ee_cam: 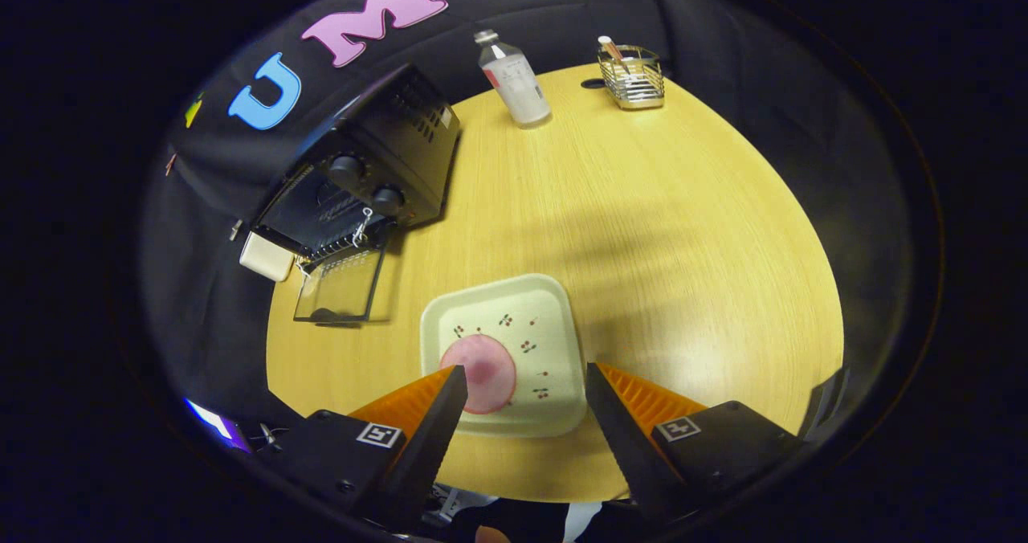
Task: Open the toaster oven, put the food inside, and close the toaster oven door.
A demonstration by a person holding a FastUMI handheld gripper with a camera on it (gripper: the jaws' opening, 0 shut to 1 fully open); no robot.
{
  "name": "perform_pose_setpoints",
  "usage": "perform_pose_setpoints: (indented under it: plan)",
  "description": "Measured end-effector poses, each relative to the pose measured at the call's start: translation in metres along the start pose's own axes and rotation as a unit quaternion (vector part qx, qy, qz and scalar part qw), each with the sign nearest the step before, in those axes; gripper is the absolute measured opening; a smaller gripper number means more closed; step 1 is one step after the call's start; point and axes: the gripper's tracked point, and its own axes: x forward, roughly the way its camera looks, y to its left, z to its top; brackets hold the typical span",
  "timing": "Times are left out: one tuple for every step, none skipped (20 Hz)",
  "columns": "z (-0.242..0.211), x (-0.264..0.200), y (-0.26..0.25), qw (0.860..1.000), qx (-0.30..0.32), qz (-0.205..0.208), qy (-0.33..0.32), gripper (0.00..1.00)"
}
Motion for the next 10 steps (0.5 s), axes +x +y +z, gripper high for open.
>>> perform_pose_setpoints:
  plan:
    - [0.004,0.004,-0.007,1.0,0.008,0.007,0.006,0.98]
    - [0.008,0.009,-0.012,1.0,0.017,0.017,0.011,0.97]
    - [0.007,0.014,-0.014,0.999,0.023,0.028,0.024,0.95]
    - [0.004,0.019,-0.018,0.999,0.019,0.033,0.038,0.89]
    - [0.001,0.024,-0.024,0.998,0.014,0.033,0.054,0.87]
    - [0.0,0.028,-0.028,0.997,0.011,0.035,0.066,0.85]
    - [0.002,0.033,-0.028,0.997,0.011,0.039,0.071,0.83]
    - [0.006,0.036,-0.025,0.996,0.016,0.052,0.07,0.8]
    - [0.009,0.04,-0.021,0.995,0.02,0.064,0.07,0.77]
    - [0.009,0.042,-0.019,0.994,0.02,0.07,0.076,0.72]
